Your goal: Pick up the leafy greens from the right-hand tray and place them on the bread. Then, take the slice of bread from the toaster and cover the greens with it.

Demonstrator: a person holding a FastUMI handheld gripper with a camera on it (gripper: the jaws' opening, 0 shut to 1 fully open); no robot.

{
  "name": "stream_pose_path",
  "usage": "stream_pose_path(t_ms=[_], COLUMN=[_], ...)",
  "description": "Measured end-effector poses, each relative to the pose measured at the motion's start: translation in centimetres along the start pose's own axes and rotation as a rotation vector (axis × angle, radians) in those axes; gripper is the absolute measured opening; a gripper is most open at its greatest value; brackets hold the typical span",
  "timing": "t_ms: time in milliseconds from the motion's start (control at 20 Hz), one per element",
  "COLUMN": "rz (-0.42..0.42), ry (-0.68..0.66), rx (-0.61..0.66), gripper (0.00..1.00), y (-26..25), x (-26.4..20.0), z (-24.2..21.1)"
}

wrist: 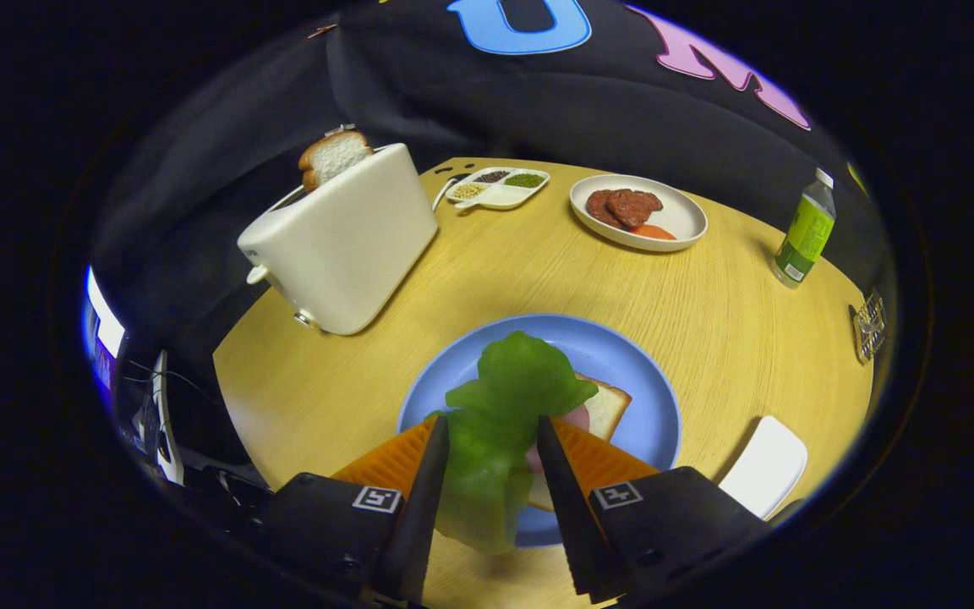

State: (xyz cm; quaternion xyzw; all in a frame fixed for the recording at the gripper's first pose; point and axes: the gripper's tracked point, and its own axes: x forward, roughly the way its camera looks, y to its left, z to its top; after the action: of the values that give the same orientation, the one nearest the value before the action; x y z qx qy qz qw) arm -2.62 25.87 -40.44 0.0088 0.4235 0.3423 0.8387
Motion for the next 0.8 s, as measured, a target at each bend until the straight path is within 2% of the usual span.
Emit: stream_pose_path(t_ms=[500, 600, 800], rz=[-0.048, -0.045, -0.005], ry=[0.016, -0.052, -0.229], rx=[0.005, 0.012, -0.025], gripper=[0.67, 0.67, 0.67], y=[-1.6, -0.6, 3.3], x=[-0.8, -2.0, -5.3], z=[-0.4, 1.7, 10.2])
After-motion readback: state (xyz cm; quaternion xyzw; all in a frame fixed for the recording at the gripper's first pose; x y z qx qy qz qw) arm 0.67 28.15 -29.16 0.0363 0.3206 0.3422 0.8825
